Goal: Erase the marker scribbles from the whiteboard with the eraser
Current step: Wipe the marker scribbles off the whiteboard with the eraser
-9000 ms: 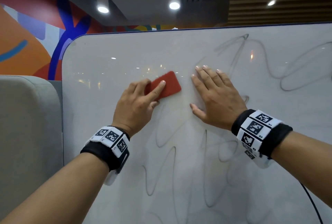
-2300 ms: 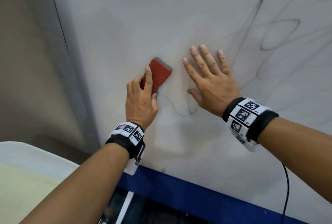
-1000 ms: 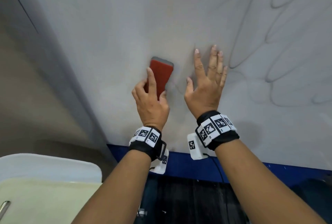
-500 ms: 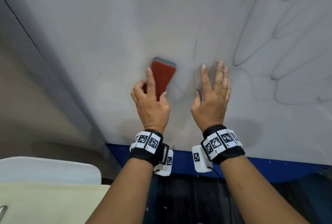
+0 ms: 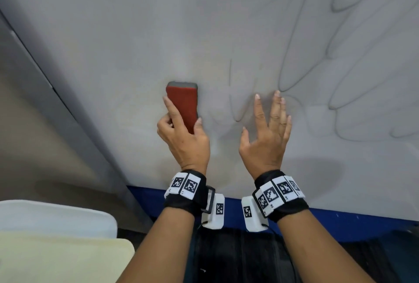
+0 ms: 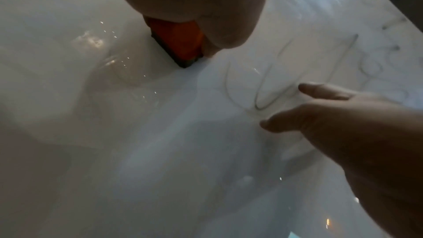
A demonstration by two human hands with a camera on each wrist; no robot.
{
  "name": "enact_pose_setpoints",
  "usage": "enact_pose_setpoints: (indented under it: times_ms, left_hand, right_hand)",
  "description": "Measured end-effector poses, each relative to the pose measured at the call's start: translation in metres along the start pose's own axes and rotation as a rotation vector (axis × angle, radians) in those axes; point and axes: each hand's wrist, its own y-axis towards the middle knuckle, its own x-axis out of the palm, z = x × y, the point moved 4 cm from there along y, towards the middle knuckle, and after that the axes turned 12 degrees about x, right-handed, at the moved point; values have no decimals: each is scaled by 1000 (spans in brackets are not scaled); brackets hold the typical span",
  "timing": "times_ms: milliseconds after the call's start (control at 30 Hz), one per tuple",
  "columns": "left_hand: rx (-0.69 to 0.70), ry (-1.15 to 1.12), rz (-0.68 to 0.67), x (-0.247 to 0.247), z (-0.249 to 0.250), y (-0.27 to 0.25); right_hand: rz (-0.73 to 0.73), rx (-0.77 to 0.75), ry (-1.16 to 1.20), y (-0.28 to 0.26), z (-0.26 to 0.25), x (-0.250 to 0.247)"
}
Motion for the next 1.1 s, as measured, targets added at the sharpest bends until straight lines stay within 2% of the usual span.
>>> enact_pose_setpoints:
  times_ms: [133, 200, 367, 433, 533, 567, 633, 733, 800, 900, 967, 1100]
  left_hand:
    - [170, 83, -147, 13, 16, -21]
    - [197, 100, -168, 16, 16, -23]
    - [-16, 14, 39, 8, 10, -6]
    - [37, 17, -11, 12, 18, -12]
    - [183, 70, -168, 23, 30, -31]
    - [194, 75, -175, 24, 30, -33]
    - [107, 30, -116, 23, 27, -29]
    - [-125, -82, 30, 20, 21, -23]
    - [-117, -70, 25, 23, 27, -25]
    - [75, 18, -141, 31, 43, -38]
    - [129, 37, -195, 33, 43, -42]
    - [-131, -62, -60, 28, 34, -32]
  right_hand:
    - [-13, 19, -52, -1, 6, 6]
    - [-5, 19, -46, -1, 6, 7]
    - [-10, 2, -53, 0, 11, 6]
    - [-5, 0, -44, 0, 11, 5]
    - [4, -7, -21, -1, 10, 4]
    - [6, -11, -17, -1, 11, 3]
    - [7, -23, -24, -1, 13, 1]
    - [-1, -45, -49, -2, 16, 0]
    - [-8, -47, -53, -2, 17, 0]
    - [-8, -33, -23, -1, 17, 1]
    - [-6, -34, -9, -1, 17, 2]
    - [-20, -52, -15, -2, 21, 1]
